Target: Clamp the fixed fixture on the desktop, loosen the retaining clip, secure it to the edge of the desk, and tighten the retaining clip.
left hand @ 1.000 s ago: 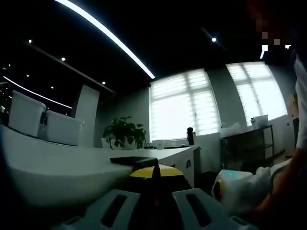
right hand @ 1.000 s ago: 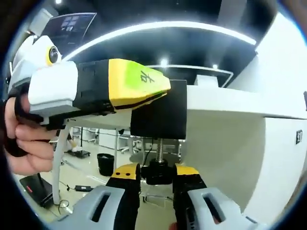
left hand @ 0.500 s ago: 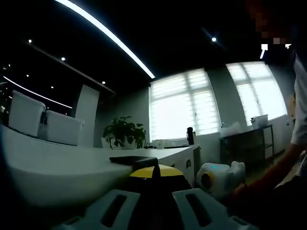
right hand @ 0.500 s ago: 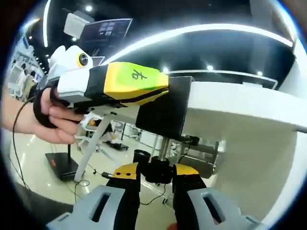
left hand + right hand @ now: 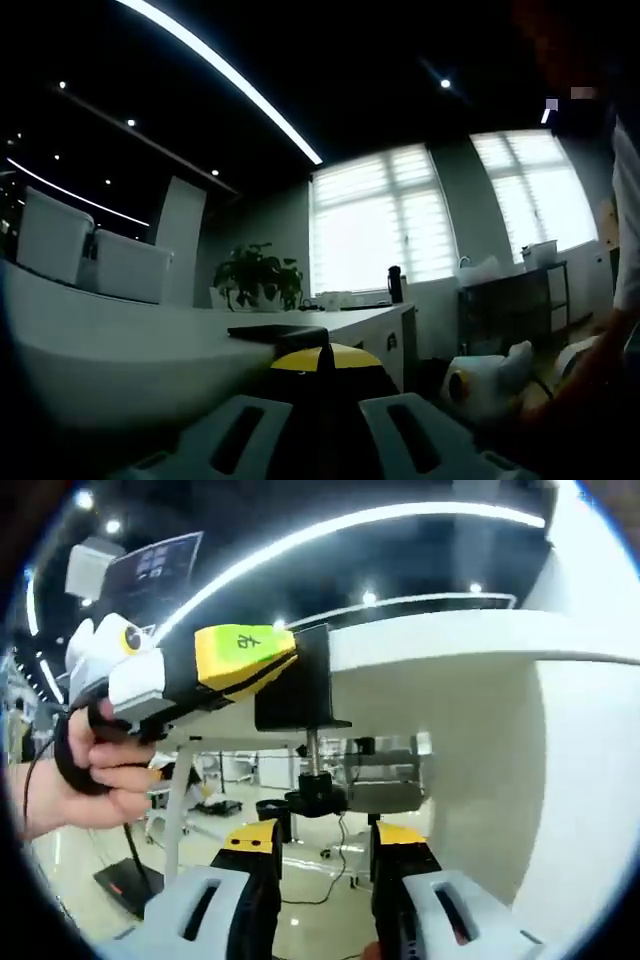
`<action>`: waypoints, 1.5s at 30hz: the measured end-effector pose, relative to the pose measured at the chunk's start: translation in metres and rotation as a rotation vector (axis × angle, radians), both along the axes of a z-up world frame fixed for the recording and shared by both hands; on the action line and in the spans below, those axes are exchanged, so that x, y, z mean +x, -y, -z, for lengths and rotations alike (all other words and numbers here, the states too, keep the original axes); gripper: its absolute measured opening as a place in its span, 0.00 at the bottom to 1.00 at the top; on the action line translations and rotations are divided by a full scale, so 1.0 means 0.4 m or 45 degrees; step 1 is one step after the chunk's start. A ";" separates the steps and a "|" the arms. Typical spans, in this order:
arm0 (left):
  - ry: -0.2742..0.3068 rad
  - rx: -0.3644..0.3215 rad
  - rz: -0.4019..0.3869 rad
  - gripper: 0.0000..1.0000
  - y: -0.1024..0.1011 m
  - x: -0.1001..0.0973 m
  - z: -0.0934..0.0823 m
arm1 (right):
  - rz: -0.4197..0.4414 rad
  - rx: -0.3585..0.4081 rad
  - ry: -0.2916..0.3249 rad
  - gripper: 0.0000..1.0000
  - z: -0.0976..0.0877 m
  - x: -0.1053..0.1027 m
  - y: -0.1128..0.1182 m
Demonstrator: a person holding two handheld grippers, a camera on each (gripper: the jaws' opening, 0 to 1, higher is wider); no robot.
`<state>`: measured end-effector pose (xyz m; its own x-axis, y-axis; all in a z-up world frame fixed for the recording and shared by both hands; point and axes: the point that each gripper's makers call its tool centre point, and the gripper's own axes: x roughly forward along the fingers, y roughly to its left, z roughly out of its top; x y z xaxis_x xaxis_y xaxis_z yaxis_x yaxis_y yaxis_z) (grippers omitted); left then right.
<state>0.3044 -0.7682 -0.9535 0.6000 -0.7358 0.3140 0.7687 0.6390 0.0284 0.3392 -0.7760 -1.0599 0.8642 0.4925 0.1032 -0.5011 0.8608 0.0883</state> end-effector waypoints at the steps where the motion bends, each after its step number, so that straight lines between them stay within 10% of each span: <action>1: -0.003 -0.001 0.002 0.02 0.001 0.000 0.001 | 0.087 -0.038 -0.004 0.34 -0.005 0.006 0.012; 14: 0.010 0.033 -0.019 0.02 0.002 0.002 0.002 | 0.258 -0.174 0.039 0.25 -0.042 0.044 -0.029; 23: 0.003 0.037 -0.011 0.02 0.000 -0.002 0.004 | -0.047 -0.204 0.129 0.24 -0.049 0.036 -0.036; 29: 0.004 0.027 -0.004 0.02 0.000 -0.004 0.003 | -0.379 -0.437 0.285 0.24 -0.036 0.025 -0.062; 32: 0.008 0.033 -0.007 0.02 0.003 -0.003 0.003 | -0.455 -0.554 0.265 0.08 -0.014 0.043 -0.038; 37: 0.027 0.065 -0.020 0.02 0.009 -0.003 0.008 | -0.301 -0.233 0.072 0.11 -0.012 0.088 0.036; 45: 0.016 0.051 -0.016 0.02 0.007 -0.002 0.007 | -0.176 -0.186 0.004 0.30 0.058 -0.020 0.034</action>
<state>0.3037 -0.7709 -0.9563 0.6053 -0.7406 0.2917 0.7603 0.6465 0.0637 0.3313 -0.7895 -1.0831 0.7872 0.6162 0.0242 -0.6154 0.7875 -0.0342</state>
